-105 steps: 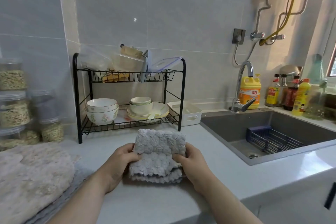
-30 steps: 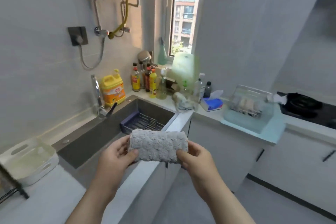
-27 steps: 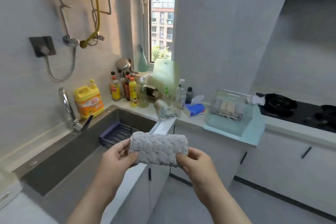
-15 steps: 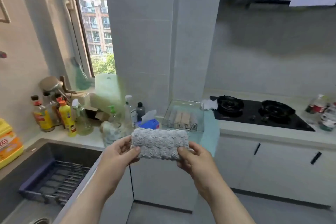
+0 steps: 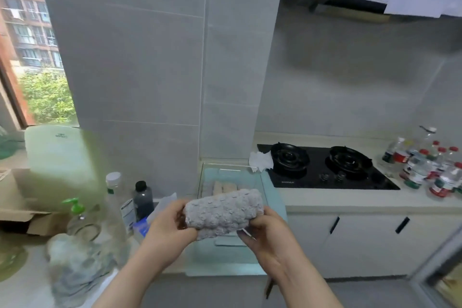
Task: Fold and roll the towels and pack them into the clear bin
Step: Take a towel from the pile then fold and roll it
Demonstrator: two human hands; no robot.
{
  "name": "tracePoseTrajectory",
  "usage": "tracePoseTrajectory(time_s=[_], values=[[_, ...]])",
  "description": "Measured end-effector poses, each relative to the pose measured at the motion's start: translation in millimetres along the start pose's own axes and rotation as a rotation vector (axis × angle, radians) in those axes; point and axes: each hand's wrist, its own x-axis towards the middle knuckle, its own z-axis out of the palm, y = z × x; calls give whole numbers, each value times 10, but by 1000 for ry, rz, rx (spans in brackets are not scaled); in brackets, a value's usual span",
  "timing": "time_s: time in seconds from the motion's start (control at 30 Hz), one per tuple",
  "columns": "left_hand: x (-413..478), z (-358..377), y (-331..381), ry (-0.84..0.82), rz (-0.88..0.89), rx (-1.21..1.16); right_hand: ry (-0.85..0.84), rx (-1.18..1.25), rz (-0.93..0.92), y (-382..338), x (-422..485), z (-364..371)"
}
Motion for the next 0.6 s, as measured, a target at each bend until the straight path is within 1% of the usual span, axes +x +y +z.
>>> tracePoseTrajectory(time_s=[0.13,0.23,0.3,0.37,0.43,0.47,0.5,0.6], values=[[581,88,-92,-79,-12,69,120,205,48,-67,549,40],[950,151,-240,-108,-40,80,160,252,91,-26,923,-66],[1152,233,-362,-159,-24,161,178,253,121,21,1198,-127],[1282,336,-472,-254,6,270,199,270,150,69,1525,-183],[1383,395,-575,-340,7,376,244,269,223,97,1858,-263],[1443,388,-630,-320,-9,405,254,245,266,101,2001,-301],[1508,357,-692,-247,-37,408,265,196,301,111,2129,-334],[1706,239,-837,75,-148,361,323,-54,426,297,2506,-427]])
